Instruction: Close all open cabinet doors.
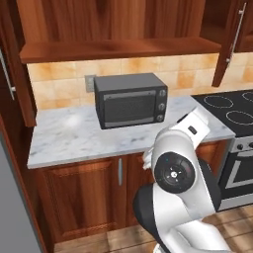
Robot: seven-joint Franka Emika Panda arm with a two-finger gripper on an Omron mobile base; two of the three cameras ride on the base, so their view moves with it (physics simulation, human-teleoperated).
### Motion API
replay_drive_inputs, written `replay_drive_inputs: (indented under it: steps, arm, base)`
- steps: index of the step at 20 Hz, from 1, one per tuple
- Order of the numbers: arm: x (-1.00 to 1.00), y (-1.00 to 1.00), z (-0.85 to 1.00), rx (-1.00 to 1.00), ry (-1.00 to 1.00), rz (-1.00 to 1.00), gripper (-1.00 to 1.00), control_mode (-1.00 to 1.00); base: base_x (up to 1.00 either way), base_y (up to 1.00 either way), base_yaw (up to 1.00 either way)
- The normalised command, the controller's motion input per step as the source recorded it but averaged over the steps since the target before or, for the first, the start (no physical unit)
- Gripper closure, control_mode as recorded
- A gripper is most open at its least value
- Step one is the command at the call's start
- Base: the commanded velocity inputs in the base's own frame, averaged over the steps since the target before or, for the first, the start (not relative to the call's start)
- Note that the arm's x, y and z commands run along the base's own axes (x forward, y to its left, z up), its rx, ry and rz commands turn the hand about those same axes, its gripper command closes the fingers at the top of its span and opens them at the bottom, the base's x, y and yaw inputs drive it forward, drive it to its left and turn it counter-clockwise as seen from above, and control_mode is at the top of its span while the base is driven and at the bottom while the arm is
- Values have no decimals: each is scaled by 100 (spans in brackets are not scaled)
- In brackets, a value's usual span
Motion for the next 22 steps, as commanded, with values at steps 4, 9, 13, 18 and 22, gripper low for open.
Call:
replay_drive_inputs:
  steps: [4, 9, 13, 18, 22]
  arm:
    - [0, 0, 0, 0, 0, 0, -100, 100]
    - [0, 0, 0, 0, 0, 0, -100, 100]
    - [0, 0, 0, 0, 0, 0, -100, 100]
    - [0, 0, 0, 0, 0, 0, -100, 100]
    - [0, 0, 0, 0, 0, 0, -100, 100]
  base:
    - [19, 41, -8]
    - [28, 14, -5]
    - [43, 13, -5]
    - [42, 10, -4]
    - [34, 5, -2]
